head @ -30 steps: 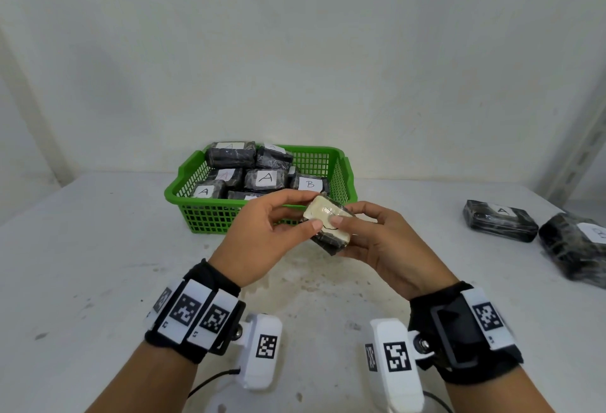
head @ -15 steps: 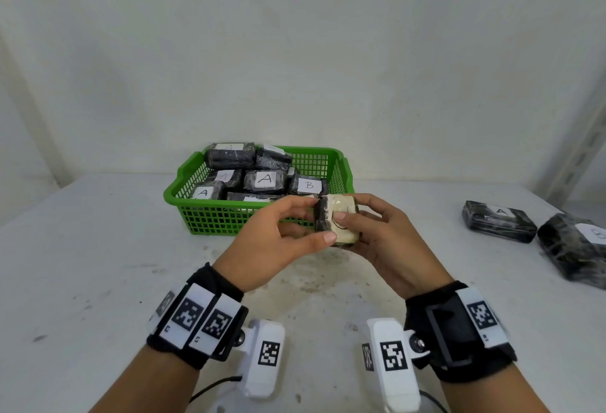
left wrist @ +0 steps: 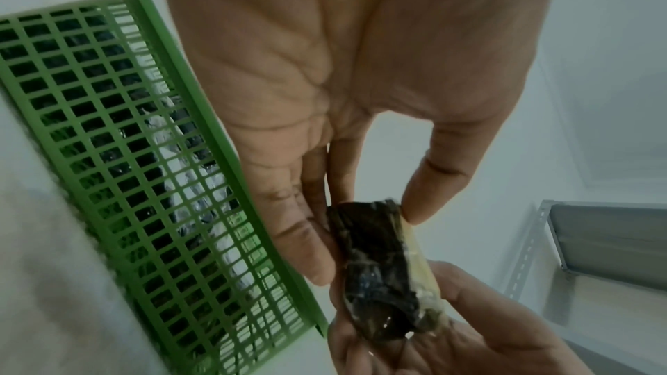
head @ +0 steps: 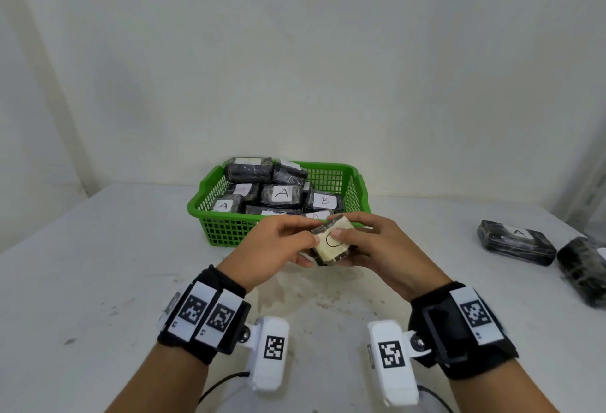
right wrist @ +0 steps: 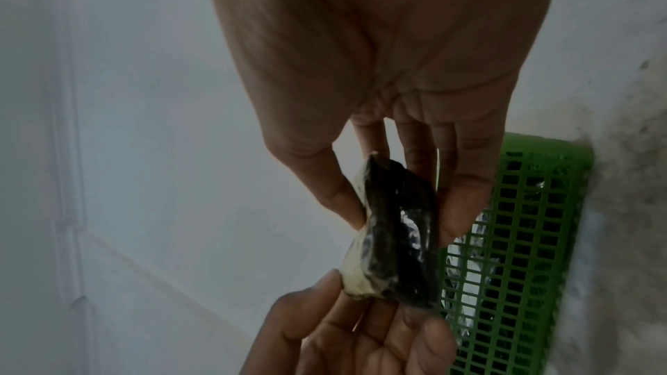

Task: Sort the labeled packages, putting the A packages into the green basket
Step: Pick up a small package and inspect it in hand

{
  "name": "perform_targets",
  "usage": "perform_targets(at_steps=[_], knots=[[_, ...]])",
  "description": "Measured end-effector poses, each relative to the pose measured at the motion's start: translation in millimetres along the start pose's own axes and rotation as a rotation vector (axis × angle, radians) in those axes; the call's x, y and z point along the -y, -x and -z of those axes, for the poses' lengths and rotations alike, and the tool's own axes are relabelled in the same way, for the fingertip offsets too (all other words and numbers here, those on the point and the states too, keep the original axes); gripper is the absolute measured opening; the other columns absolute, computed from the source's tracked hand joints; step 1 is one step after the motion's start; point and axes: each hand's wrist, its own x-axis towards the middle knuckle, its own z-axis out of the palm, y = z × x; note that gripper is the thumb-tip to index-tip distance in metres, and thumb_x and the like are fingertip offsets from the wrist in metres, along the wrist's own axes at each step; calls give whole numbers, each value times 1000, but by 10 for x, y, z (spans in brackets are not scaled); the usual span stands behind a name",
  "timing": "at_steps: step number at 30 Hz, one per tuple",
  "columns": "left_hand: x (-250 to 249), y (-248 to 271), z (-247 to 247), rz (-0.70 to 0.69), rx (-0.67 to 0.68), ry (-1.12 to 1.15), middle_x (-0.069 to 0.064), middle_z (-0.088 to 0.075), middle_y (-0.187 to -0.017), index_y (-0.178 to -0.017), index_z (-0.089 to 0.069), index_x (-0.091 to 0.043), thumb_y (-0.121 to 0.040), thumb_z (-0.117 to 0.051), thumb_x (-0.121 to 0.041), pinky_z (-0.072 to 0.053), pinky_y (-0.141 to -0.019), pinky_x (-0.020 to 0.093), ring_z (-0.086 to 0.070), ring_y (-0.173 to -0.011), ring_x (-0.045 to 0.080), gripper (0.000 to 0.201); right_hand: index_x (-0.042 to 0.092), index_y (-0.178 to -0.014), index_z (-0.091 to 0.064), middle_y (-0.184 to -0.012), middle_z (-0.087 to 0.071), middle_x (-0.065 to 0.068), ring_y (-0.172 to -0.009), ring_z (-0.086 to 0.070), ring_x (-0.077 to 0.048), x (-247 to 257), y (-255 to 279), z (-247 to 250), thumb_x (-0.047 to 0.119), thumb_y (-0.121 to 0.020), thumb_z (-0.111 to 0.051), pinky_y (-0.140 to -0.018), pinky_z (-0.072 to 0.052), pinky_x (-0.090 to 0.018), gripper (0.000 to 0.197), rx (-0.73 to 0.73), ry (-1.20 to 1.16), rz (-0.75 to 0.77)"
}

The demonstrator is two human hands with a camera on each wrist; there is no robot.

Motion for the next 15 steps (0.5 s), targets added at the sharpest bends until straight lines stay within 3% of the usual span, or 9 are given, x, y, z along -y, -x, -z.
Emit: perform_targets(at_steps=[3, 6, 9, 11, 13, 15], knots=[[-104, 21, 174, -25, -22, -94, 1, -75, -103, -119, -71, -18, -95, -63, -18, -61, -75, 30, -71, -87, 11, 25, 7, -110, -74, -108, -77, -22, -86, -74, -26, 128, -111, -107, 4, -93, -72, -70, -62, -31, 18, 1, -7, -24], [-182, -47, 489, -38, -175, -278, -12, -73, -103, -115, -70, -29, -94, -60, -42, -55, -79, 23, -68, -91, 4, 28, 7, -104, -71, -115, -76, -24, -101, -76, -37, 251, -284, -241, 3, -91, -75, -74, -65, -34, 14, 7, -51, -81], [-198, -289, 890, 19, -372, -370, -18, -68, -98, -106, -72, -32, -92, -64, -40, -47, -82, 22, -61, -91, -3, 18, 1, -121, -66, -117, -76, -21, -94, -76, -29, 321, -562, -410, 5, -90, -77, -69, -64, -30, 33, 16, -49, -136], [-157, -528, 1177, 102, -443, -419, -10, -67, -99, -104, -73, -26, -90, -66, -32, -45, -88, 27, -60, -91, 5, 17, -2, -127, -65, -114, -76, -17, -83, -73, -22, 350, -772, -550, 6, -89, -78, -61, -60, -25, 41, -5, 0, -154], [-126, -749, 1431, 205, -478, -457, 1, -67, -107, -105, -73, -17, -89, -67, -29, -41, -85, 28, -59, -98, 18, 21, -4, -118, -71, -108, -76, -17, -79, -68, -21, 371, -989, -698, 5, -89, -77, -60, -56, -24, 30, -21, 45, -170], [-121, -915, 1596, 316, -416, -538, 13, -65, -121, -110, -71, -9, -92, -61, -29, -43, -83, 29, -58, -101, 25, 28, -2, -105, -74, -98, -74, -12, -77, -66, -20, 397, -1195, -841, 4, -89, -77, -62, -55, -25, 17, -27, 55, -201]])
